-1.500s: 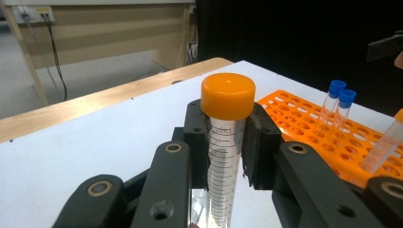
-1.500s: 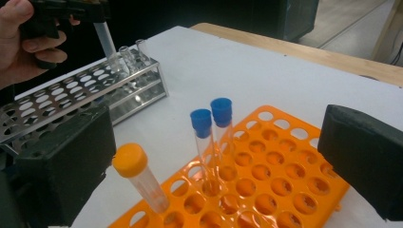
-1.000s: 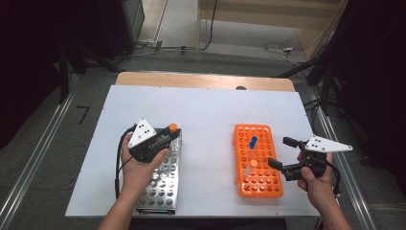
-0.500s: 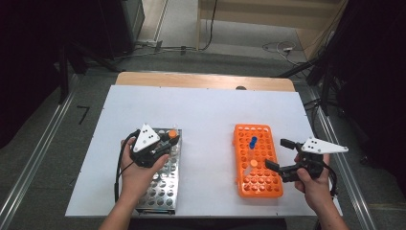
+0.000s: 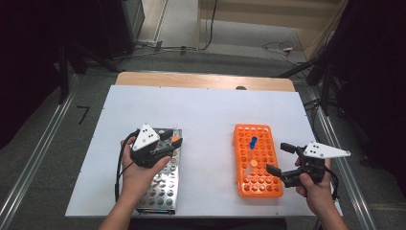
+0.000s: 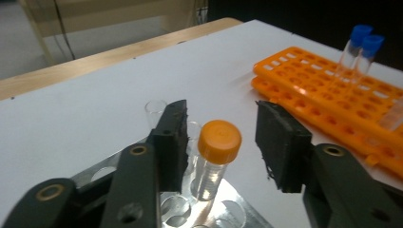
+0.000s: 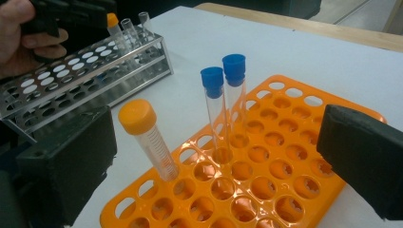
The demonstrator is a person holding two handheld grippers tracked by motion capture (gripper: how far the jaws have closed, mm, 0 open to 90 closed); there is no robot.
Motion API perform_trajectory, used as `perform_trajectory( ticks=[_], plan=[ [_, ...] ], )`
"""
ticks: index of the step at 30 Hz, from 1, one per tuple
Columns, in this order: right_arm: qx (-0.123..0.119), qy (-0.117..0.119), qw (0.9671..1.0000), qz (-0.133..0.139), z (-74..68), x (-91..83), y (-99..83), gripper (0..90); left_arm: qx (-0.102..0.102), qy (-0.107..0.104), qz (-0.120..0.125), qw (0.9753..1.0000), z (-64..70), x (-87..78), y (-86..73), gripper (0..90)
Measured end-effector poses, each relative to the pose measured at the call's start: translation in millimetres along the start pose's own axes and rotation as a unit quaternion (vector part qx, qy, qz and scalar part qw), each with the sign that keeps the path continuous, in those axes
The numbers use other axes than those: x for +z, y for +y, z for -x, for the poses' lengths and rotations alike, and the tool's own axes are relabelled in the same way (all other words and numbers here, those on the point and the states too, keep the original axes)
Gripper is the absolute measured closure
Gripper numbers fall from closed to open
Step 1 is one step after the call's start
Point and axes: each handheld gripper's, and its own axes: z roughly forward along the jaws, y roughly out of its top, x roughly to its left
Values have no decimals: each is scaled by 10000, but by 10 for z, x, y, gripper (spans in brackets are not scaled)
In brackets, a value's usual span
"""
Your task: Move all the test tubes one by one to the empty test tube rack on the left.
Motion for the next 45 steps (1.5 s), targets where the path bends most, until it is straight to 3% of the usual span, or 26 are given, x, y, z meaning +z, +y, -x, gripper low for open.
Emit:
perform_trajectory(
  ticks=[10, 15, 20, 26, 37, 45],
  plan=[
    [-62, 331, 9993, -152, -55, 144, -42, 38, -261, -677, 287, 9969, 45, -147, 32, 128],
    [-140, 587, 9978, -284, -89, 214, -64, 67, -186, -946, 277, 9950, 117, -133, 47, 7],
    [-143, 895, 9951, -389, -88, 273, -97, 165, -121, -1080, 259, 9937, 191, -103, 60, 0],
    [-149, 1102, 9920, -605, -103, 376, -141, 281, -97, -1114, 259, 9934, 236, -84, 66, 0],
    [-284, 1175, 9882, -945, -126, 526, -192, 465, -55, -1125, 130, 9935, 287, -36, 55, 0],
    [-505, 1008, 9862, -1213, -199, 588, -187, 554, -38, -1125, 68, 9936, 310, -8, 48, 0]
  ],
)
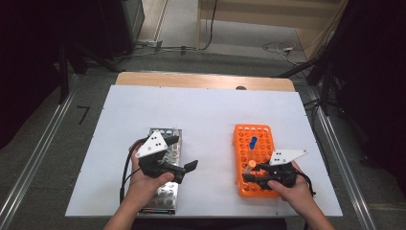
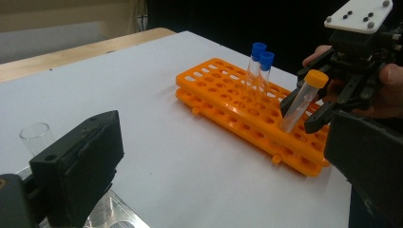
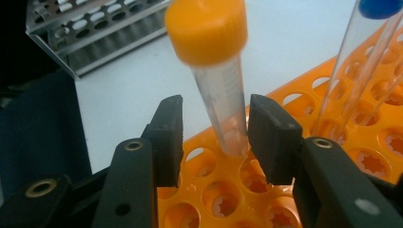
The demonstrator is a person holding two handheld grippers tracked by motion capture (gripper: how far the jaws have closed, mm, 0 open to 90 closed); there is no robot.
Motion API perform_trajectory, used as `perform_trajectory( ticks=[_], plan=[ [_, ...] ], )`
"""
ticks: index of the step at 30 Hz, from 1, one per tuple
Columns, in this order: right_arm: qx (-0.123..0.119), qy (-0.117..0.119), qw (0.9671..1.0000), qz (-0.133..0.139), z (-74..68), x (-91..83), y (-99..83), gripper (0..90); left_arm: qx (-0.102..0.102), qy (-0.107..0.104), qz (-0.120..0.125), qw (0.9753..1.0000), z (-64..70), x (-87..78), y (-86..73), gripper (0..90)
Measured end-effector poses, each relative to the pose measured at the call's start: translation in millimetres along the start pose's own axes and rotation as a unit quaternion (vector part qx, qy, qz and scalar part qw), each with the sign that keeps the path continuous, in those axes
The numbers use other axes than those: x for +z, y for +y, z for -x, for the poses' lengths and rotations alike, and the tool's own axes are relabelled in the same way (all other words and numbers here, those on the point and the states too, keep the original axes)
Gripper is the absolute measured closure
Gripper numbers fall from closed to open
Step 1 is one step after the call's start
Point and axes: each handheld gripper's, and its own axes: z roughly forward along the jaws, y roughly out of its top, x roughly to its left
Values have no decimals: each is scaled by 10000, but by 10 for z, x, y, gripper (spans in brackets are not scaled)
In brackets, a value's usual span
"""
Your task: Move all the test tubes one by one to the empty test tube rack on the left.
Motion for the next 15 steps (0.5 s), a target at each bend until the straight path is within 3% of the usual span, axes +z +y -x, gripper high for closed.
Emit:
perform_trajectory(
  ticks=[15],
  plan=[
    [-262, -617, 9974, -271, -92, 83, 32, 688, -23, 39, -44, 10000, 0, 19, -10, 0]
  ],
)
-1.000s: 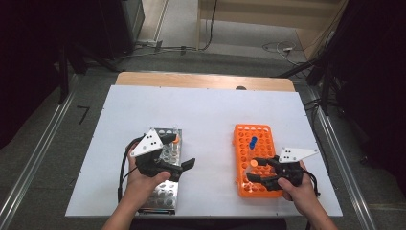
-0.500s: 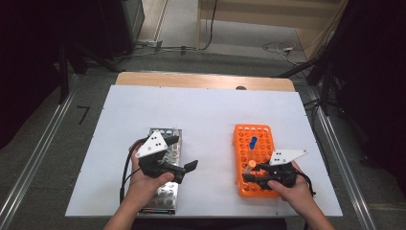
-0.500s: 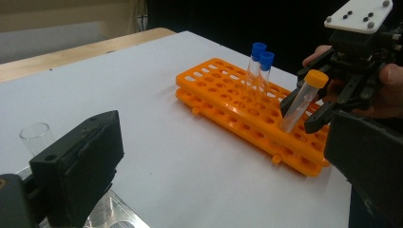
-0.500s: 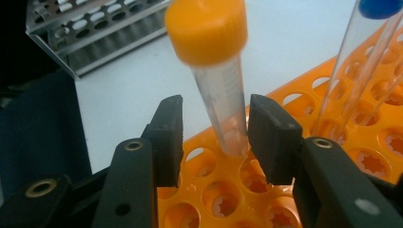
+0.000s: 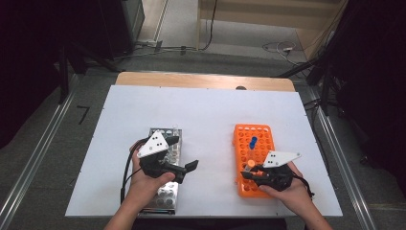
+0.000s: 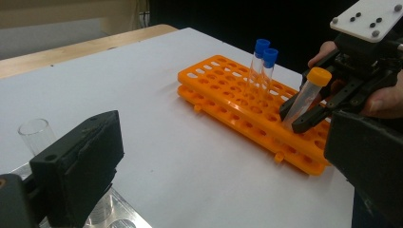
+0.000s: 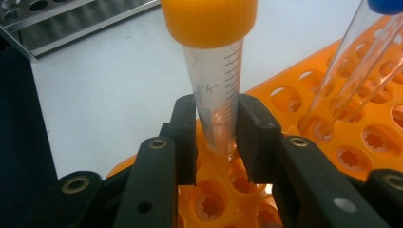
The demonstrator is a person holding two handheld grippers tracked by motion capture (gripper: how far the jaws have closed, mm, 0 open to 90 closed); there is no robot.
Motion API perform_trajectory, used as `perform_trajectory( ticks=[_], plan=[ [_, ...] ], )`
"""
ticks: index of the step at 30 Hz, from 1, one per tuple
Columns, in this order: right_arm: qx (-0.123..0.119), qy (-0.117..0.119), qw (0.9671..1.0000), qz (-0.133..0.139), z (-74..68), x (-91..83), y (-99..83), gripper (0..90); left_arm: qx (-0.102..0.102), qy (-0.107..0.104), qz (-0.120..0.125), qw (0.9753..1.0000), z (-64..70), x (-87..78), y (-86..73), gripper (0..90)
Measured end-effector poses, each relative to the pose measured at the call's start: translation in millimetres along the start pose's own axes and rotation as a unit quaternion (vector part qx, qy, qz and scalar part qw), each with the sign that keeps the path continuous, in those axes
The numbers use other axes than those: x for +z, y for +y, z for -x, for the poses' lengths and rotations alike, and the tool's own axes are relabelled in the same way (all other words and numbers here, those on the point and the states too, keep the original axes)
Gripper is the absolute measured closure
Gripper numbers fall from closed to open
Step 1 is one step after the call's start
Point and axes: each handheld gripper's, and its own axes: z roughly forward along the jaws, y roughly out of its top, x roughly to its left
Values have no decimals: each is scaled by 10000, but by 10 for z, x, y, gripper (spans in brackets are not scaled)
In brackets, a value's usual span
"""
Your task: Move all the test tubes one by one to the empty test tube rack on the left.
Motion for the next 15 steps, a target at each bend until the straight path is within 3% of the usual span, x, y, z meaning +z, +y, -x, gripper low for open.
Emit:
perform_trajectory(
  ticks=[5, 15],
  plan=[
    [-90, -161, 9998, -3, -28, 8, 6, 723, 9, 9, -12, 10000, 5, 7, -2, 0],
    [160, -20, 9996, 248, 27, -48, 9, 727, 18, 14, -21, 10000, 5, 7, -2, 0]
  ],
)
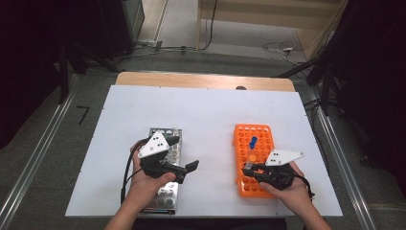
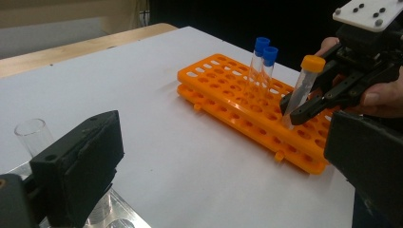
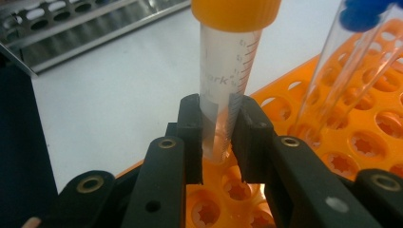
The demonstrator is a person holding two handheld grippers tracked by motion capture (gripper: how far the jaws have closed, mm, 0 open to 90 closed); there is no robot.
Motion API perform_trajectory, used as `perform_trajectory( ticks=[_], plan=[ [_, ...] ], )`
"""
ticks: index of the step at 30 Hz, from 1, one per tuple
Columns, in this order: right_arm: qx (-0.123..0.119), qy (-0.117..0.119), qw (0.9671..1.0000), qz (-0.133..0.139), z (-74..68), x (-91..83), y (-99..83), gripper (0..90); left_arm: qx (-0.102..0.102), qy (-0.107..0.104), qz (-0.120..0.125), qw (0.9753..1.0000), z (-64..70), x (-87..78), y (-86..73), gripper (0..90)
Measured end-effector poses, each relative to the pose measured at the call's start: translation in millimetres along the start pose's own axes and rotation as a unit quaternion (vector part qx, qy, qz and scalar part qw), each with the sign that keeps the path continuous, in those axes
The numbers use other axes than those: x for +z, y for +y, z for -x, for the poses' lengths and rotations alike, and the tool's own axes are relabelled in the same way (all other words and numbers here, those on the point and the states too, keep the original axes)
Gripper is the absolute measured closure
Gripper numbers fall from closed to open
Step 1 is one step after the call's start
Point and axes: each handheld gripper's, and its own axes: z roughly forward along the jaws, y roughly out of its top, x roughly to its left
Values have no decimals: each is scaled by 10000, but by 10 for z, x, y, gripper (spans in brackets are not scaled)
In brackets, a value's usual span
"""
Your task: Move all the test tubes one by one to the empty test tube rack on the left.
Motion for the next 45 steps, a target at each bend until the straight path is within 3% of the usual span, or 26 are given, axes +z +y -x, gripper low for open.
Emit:
perform_trajectory(
  ticks=[16, 45],
  plan=[
    [54, 33, 9987, 514, -65, -215, 145, 728, 47, -35, 2, 10000, 51, 12, 16, 0],
    [36, 380, 9979, 525, -290, 4, 305, 728, 123, -242, -34, 9996, 178, 86, 41, 0]
  ],
)
